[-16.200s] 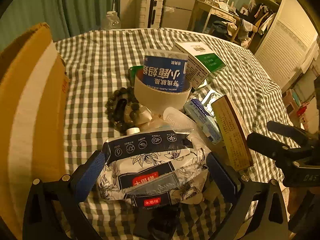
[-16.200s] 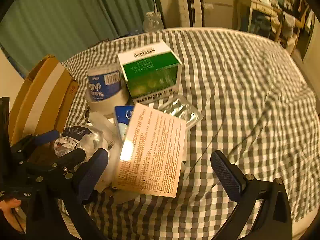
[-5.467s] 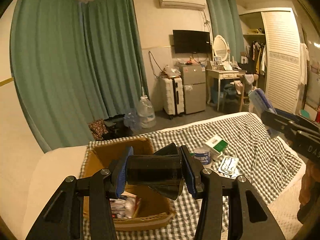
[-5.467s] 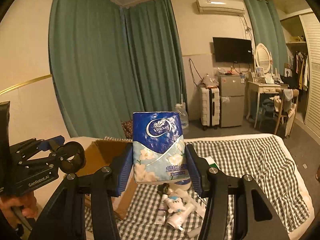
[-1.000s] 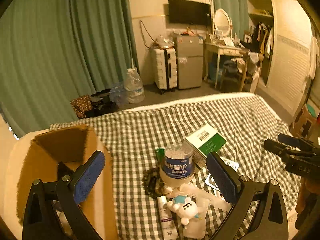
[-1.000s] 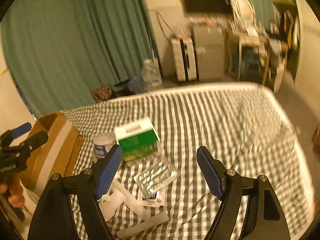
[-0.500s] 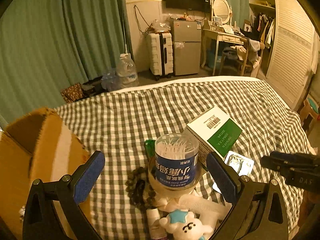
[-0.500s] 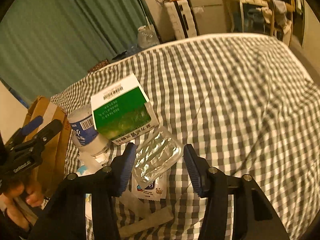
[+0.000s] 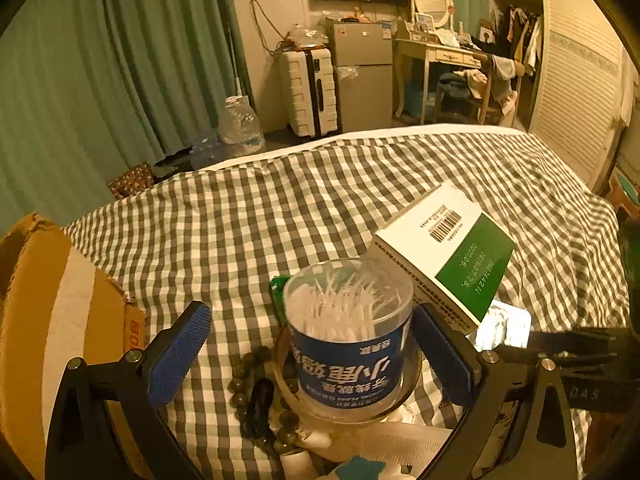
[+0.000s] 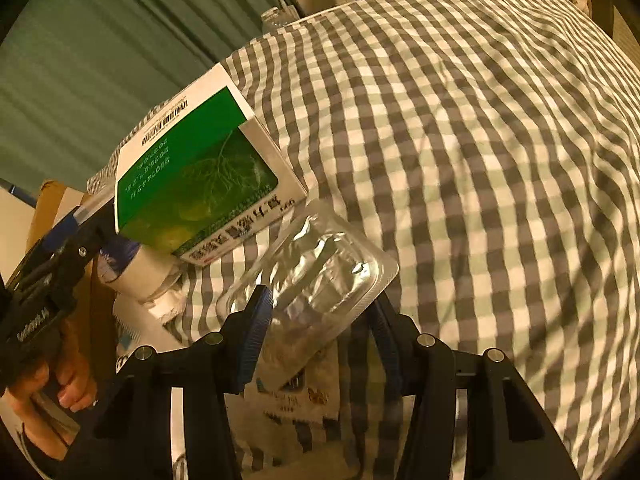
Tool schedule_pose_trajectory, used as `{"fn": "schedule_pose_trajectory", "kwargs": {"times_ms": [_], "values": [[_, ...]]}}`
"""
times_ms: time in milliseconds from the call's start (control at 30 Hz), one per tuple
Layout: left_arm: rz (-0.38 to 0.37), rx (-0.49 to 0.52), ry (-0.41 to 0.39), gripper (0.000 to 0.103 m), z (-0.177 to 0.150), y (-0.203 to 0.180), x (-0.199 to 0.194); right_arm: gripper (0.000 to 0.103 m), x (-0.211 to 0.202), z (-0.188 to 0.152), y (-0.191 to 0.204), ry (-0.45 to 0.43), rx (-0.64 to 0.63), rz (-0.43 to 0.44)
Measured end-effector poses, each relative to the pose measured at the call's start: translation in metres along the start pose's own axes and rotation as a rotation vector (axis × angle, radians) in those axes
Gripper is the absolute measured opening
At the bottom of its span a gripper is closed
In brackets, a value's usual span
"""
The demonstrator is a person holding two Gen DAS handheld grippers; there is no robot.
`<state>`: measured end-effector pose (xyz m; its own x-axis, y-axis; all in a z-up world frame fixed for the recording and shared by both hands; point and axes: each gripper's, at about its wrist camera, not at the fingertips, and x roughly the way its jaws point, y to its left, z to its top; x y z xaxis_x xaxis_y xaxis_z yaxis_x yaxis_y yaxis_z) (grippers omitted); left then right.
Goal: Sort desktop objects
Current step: 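Grasp the cotton-swab tub with the left tool while the right tool grasps the blister pack, then carry the swab tub into the cardboard box and open the left tool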
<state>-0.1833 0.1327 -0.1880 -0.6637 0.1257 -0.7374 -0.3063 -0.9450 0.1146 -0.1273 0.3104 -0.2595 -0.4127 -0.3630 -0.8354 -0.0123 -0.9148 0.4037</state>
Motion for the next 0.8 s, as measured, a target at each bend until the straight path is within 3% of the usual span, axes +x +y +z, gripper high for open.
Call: {"fn": "schedule_pose_trajectory", "kwargs": {"times_ms": [67,100,133,267,433,800], "values": [[-0.028,0.004,0.015,0.075,-0.001,-0.004,0.003,0.047,0.0,0.001,0.0,-0.012,0.013,0.015],[-0.05,0.004,0.024,0.069,-0.001,-0.004,0.005,0.037,0.0,0.001,-0.003,-0.014,0.027,0.019],[-0.066,0.005,0.033,0.065,-0.003,-0.006,0.006,0.034,-0.001,0.0,-0.005,-0.016,0.043,0.031],[-0.058,0.022,0.01,0.064,-0.006,-0.009,0.0,0.024,-0.008,0.001,-0.008,-0.027,0.068,0.077],[-0.068,-0.028,-0.036,0.064,-0.001,0.001,-0.02,0.012,-0.024,0.0,-0.004,-0.066,0.073,0.145],[-0.061,-0.056,-0.1,0.064,0.001,0.008,-0.07,0.007,-0.07,-0.014,0.024,-0.153,0.003,0.114]]}}
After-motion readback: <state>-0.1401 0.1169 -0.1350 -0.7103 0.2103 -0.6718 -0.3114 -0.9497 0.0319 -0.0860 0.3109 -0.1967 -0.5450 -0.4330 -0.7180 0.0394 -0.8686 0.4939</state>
